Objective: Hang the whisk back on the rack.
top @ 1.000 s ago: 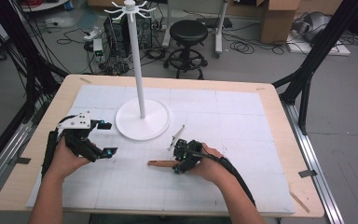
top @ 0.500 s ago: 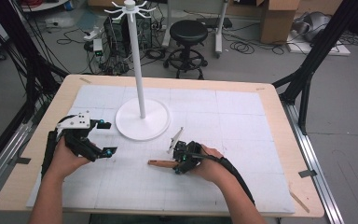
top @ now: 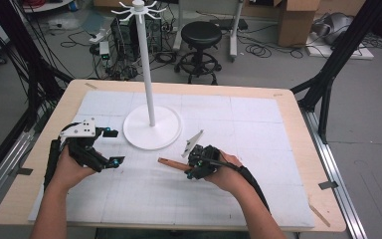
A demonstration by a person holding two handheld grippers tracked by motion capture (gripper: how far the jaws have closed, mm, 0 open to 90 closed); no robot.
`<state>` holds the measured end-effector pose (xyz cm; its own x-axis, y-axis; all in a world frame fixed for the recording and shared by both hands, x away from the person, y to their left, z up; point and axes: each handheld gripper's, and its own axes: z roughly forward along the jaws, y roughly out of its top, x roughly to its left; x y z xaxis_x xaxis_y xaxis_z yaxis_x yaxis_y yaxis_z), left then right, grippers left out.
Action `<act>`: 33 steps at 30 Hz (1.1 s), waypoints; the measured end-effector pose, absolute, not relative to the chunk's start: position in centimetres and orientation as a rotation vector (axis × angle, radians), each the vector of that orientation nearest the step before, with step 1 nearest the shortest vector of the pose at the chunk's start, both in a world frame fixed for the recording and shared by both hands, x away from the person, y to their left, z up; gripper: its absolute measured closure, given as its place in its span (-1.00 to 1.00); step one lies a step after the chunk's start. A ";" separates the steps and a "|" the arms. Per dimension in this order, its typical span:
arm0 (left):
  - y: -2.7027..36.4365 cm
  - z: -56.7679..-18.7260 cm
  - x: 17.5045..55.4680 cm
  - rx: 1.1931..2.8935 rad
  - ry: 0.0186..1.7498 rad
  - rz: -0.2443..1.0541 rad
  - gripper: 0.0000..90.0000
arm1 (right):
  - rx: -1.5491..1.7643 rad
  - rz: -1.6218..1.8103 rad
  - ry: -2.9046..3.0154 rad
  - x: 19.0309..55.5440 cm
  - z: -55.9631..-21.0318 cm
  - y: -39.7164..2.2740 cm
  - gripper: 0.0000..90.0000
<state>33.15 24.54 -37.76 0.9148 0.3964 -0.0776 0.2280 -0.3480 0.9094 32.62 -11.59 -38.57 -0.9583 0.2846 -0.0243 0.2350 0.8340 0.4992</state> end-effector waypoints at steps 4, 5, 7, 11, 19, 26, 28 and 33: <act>24.5 -37.8 33.1 1.943 0.457 0.188 -0.96 | 0.441 0.914 2.869 32.8 -37.0 -12.5 0.54; 24.5 -37.8 33.1 1.943 0.458 0.188 -0.96 | 0.448 0.928 2.864 32.9 -36.8 -12.7 0.54; 24.5 -37.7 33.1 1.943 0.456 0.190 -0.96 | 0.458 0.958 2.844 33.0 -36.4 -13.0 0.55; 24.6 -37.7 33.1 1.945 0.452 0.190 -0.96 | 0.460 1.013 2.809 33.0 -35.2 -13.4 0.55; 24.6 -37.7 33.1 1.944 0.451 0.189 -0.96 | 0.441 1.122 2.735 33.3 -32.4 -13.6 0.55; 24.6 -37.6 33.1 1.938 0.448 0.194 -0.96 | 0.462 1.274 2.638 34.1 -30.1 -14.2 0.55; 24.6 -37.6 33.0 1.934 0.446 0.192 -0.96 | 0.474 1.309 2.620 34.5 -29.5 -14.5 0.55; 24.7 -37.6 33.0 1.932 0.446 0.190 -0.96 | 0.483 1.367 2.573 35.1 -28.1 -15.2 0.55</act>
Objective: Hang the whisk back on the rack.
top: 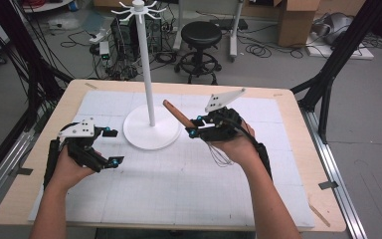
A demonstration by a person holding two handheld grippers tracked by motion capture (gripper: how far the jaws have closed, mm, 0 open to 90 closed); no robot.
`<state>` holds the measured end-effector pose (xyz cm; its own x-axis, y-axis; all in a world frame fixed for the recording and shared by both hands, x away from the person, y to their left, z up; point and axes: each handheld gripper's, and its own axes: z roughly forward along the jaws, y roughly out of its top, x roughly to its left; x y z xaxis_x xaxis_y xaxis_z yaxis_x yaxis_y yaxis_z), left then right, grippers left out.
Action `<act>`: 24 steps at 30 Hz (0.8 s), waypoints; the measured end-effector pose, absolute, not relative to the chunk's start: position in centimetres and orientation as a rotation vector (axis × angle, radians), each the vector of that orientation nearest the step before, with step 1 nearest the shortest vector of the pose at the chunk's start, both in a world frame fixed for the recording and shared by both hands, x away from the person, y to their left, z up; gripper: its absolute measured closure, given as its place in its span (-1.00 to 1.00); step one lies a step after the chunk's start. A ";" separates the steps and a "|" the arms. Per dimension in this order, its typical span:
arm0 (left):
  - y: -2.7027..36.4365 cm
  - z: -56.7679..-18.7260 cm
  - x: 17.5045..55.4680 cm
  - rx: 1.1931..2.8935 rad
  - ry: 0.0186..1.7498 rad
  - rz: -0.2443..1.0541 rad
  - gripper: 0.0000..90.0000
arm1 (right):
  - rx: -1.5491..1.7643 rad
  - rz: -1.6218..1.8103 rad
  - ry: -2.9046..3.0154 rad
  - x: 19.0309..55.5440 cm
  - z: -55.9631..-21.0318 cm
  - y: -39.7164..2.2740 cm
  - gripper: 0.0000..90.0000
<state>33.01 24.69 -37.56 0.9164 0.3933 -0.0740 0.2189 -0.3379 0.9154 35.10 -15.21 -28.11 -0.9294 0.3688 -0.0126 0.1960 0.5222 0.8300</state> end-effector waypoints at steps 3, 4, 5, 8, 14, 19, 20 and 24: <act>24.6 -37.6 33.0 1.933 0.447 0.191 -0.96 | 0.484 1.399 2.542 35.6 -27.1 -15.6 0.55; 24.6 -37.6 33.0 1.934 0.445 0.191 -0.96 | 0.487 1.412 2.534 35.7 -26.8 -15.7 0.55; 24.6 -37.6 33.0 1.938 0.445 0.193 -0.96 | 0.494 1.418 2.522 35.9 -26.5 -15.8 0.55; 24.6 -37.6 33.1 1.942 0.443 0.191 -0.96 | 0.499 1.431 2.481 36.5 -25.3 -15.9 0.55; 24.7 -37.5 33.0 1.935 0.443 0.192 -0.96 | 0.506 1.493 2.425 37.3 -23.1 -15.9 0.55; 24.7 -37.4 32.9 1.931 0.435 0.189 -0.96 | 0.530 1.510 2.405 38.3 -22.1 -16.0 0.55; 24.7 -37.4 32.9 1.930 0.435 0.189 -0.96 | 0.528 1.516 2.400 38.5 -21.9 -16.0 0.55; 24.7 -37.5 33.0 1.935 0.435 0.189 -0.96 | 0.547 1.536 2.371 39.2 -21.2 -16.3 0.55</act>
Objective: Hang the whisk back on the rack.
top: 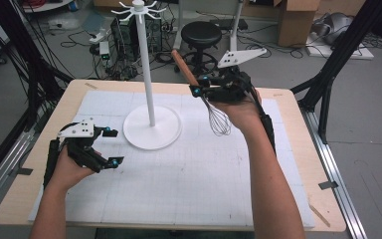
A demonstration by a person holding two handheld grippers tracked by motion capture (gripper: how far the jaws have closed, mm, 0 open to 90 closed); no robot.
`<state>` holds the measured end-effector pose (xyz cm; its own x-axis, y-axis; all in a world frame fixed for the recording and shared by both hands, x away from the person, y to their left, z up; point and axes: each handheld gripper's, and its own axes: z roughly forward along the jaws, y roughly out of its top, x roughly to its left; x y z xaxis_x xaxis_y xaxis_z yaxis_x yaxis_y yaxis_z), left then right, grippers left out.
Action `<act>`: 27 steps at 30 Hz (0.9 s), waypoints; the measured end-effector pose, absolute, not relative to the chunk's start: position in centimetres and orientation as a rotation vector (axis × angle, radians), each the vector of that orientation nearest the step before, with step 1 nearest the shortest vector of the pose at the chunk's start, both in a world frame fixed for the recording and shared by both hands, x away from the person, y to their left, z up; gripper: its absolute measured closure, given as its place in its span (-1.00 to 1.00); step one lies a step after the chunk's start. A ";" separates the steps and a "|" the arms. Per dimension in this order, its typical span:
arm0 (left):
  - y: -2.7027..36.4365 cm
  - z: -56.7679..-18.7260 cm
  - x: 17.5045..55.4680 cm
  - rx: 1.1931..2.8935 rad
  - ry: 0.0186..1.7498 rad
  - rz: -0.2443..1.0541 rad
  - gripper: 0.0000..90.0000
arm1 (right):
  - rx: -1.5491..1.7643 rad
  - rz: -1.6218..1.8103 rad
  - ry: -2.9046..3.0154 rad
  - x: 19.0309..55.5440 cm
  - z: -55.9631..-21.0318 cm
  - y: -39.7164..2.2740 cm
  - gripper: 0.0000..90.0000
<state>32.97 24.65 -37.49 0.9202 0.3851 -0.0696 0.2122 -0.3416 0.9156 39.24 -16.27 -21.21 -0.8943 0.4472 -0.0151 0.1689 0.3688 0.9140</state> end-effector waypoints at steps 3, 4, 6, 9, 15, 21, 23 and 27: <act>24.6 -37.5 32.9 1.938 0.435 0.189 -0.96 | 0.552 1.548 2.361 39.8 -20.5 -16.3 0.55; 24.6 -37.5 32.9 1.935 0.433 0.189 -0.96 | 0.553 1.545 2.363 39.9 -20.3 -16.3 0.55; 24.7 -37.4 32.9 1.932 0.432 0.190 -0.96 | 0.553 1.531 2.361 40.0 -19.8 -16.2 0.55; 24.6 -37.4 32.8 1.932 0.432 0.190 -0.96 | 0.543 1.527 2.348 40.1 -19.2 -16.1 0.55; 24.6 -37.4 32.9 1.937 0.431 0.188 -0.96 | 0.562 1.535 2.337 41.0 -18.0 -16.1 0.55; 24.6 -37.4 32.9 1.933 0.430 0.189 -0.96 | 0.585 1.556 2.316 42.3 -17.0 -16.1 0.55; 24.6 -37.5 32.9 1.935 0.433 0.187 -0.96 | 0.570 1.545 2.311 42.6 -16.5 -15.9 0.55; 24.5 -37.6 33.0 1.937 0.433 0.184 -0.96 | 0.570 1.550 2.305 42.9 -16.1 -15.9 0.55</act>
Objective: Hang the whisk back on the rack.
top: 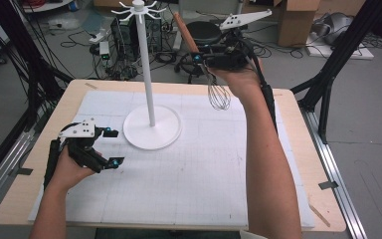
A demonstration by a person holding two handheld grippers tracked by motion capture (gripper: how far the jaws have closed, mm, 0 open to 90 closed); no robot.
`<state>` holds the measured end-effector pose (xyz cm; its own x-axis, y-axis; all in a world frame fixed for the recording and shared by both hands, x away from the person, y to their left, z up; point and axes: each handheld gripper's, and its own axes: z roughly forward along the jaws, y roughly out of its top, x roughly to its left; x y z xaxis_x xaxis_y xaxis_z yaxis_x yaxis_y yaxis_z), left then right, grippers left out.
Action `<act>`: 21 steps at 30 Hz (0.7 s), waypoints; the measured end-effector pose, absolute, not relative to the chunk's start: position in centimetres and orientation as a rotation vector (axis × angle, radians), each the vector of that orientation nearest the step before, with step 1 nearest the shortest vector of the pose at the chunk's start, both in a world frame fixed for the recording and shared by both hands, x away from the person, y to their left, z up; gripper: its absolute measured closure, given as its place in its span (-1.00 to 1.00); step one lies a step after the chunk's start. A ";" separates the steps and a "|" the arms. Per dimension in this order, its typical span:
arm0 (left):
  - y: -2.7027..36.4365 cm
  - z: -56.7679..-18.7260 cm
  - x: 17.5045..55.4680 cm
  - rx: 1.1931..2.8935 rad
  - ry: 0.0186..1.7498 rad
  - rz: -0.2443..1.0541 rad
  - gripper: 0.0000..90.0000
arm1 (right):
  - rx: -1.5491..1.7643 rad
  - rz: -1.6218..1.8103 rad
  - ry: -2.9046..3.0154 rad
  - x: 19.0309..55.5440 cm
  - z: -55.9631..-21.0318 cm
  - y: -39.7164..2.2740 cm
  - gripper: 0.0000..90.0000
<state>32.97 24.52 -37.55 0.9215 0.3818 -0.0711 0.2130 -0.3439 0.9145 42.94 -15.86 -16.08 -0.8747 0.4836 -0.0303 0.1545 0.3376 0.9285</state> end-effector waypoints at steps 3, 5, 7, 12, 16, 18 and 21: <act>24.5 -37.5 33.0 1.941 0.425 0.186 -0.96 | 0.577 1.554 2.302 43.3 -16.1 -15.8 0.55; 24.5 -37.5 33.0 1.940 0.427 0.185 -0.96 | 0.591 1.554 2.305 43.5 -16.1 -15.8 0.55; 24.5 -37.6 33.0 1.937 0.430 0.186 -0.96 | 0.600 1.548 2.311 43.8 -16.0 -15.7 0.55; 24.3 -37.7 33.0 1.942 0.429 0.179 -0.96 | 0.621 1.531 2.310 44.6 -15.8 -15.5 0.55; 24.4 -37.6 32.9 1.936 0.434 0.179 -0.96 | 0.639 1.518 2.310 45.2 -15.4 -15.3 0.55; 24.5 -37.5 32.9 1.934 0.430 0.183 -0.96 | 0.645 1.532 2.299 45.3 -15.1 -15.2 0.55; 24.5 -37.5 32.9 1.931 0.429 0.184 -0.96 | 0.645 1.545 2.295 45.6 -14.9 -15.1 0.55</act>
